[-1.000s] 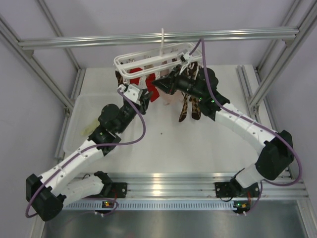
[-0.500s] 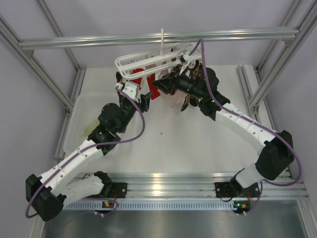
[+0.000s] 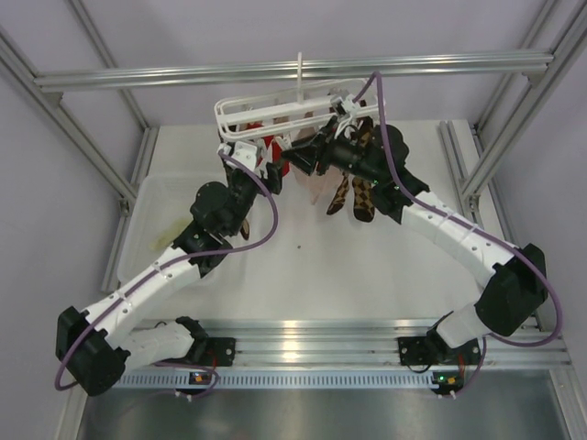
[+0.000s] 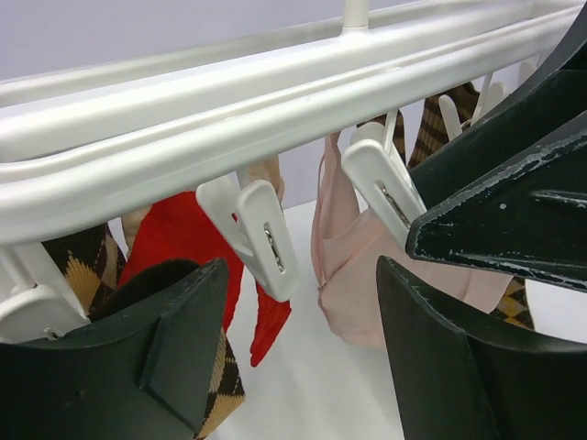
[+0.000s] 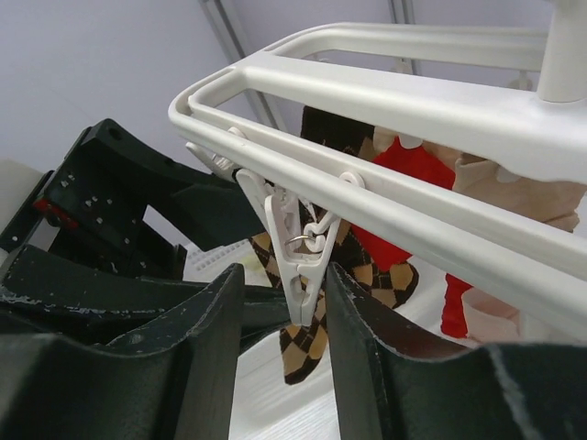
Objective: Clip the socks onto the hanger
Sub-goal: Open the clamp at the hanger.
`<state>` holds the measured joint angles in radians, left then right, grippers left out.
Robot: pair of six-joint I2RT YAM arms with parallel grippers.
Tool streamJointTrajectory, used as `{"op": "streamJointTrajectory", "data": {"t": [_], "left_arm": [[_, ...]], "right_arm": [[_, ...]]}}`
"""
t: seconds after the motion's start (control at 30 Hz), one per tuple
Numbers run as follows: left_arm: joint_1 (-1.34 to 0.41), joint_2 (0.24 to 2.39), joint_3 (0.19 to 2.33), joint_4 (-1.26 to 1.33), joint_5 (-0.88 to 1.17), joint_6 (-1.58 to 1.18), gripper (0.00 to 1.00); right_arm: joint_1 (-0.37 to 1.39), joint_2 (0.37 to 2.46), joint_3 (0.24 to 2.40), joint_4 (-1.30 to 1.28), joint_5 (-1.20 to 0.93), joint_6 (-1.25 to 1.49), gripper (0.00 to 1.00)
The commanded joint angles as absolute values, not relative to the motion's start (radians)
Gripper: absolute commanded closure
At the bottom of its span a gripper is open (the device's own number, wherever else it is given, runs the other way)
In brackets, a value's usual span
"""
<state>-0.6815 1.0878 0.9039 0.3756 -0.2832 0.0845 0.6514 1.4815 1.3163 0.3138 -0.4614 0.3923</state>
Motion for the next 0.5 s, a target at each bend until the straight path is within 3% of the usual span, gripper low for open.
{"op": "streamJointTrajectory", "data": {"t": [0.0,0.07,0.2,0.4,0.47], "left_arm": [[-0.678,1.094,0.953,0.469,-0.296,0.092,0.30],[-0.678,1.098,0.962,0.471,-0.296,0.092,0.32],[-0.675,1.104,0.971,0.469,-0.293,0.091,0.49],[-0.664,1.083,0.979,0.413,-0.247,0.071,0.62],[-0.652,1.060,0.979,0.373,-0.207,0.063,0.71]], "right_arm": [[0.644,1.431,1.327,0.360,-0.451,0.373,0.60],[0.644,1.428,1.325,0.360,-0.454,0.373,0.60],[0.643,1.416,1.318,0.359,-0.459,0.370,0.60],[0.637,1.391,1.299,0.350,-0.457,0.370,0.59],[0.635,1.385,1.299,0.351,-0.457,0.380,0.58]]}}
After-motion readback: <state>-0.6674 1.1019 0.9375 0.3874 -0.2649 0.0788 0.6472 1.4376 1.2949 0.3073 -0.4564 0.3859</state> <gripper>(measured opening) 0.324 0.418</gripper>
